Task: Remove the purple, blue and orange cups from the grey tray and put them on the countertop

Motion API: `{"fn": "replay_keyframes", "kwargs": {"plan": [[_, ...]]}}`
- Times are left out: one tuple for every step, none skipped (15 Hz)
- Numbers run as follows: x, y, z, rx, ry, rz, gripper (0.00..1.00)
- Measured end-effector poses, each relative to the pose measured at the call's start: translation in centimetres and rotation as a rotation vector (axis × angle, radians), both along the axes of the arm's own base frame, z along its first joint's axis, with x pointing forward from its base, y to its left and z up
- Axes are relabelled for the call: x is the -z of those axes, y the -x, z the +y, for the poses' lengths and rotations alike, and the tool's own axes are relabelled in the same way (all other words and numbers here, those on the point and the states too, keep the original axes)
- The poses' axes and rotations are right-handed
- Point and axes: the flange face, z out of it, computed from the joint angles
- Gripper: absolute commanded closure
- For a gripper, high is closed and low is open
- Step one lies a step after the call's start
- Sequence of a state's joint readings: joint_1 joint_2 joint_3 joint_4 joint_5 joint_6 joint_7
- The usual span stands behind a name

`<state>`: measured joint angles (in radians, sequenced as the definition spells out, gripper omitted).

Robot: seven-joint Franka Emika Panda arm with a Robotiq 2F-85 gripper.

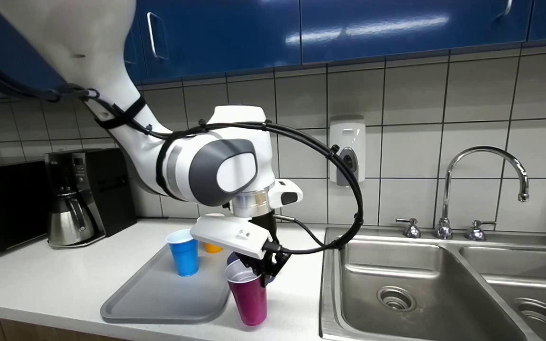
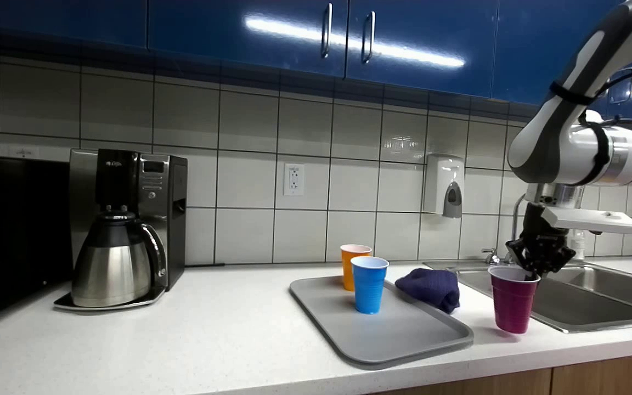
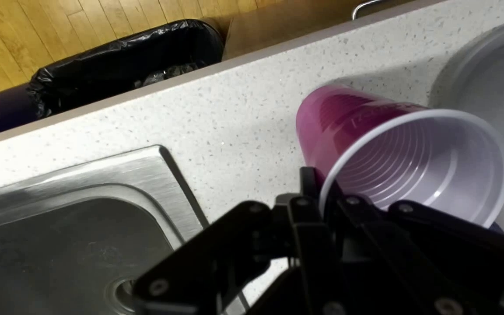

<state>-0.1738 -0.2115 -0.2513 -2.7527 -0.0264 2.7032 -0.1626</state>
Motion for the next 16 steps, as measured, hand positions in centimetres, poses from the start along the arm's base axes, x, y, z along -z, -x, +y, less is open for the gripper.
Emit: {"fn": "replay_keyframes", "kwargs": {"plan": [[0.2, 0.1, 0.0, 0.002, -0.001, 0.005, 0.99], [0.4, 0.1, -0.1, 0.003, -0.003, 0.009, 0.99], [0.5, 0.2, -0.1, 0.004, -0.004, 0.013, 0.7], [0.7, 0.2, -0.1, 0.005, -0.005, 0.017, 0.69], [0.9, 0.3, -0.1, 0.006, -0.006, 0.022, 0.62], [1.1, 0.3, -0.1, 0.006, -0.007, 0.026, 0.56], [1.2, 0.4, -0.1, 0.006, -0.008, 0.03, 0.49], [1.4, 0.4, -0.1, 0.006, -0.009, 0.034, 0.41], [1.5, 0.5, -0.1, 0.006, -0.01, 0.037, 0.34], [1.6, 0.5, -0.1, 0.006, -0.01, 0.038, 0.26], [1.6, 0.5, -0.1, 0.006, -0.01, 0.039, 0.19], [1.6, 0.5, -0.1, 0.006, -0.01, 0.039, 0.11], [1.6, 0.5, -0.1, 0.006, -0.01, 0.039, 0.04], [1.6, 0.5, -0.1, 0.006, -0.01, 0.039, 0.0], [1.6, 0.5, -0.1, 0.006, -0.01, 0.038, 0.0], [1.5, 0.5, -0.1, 0.006, -0.01, 0.037, 0.0]]}}
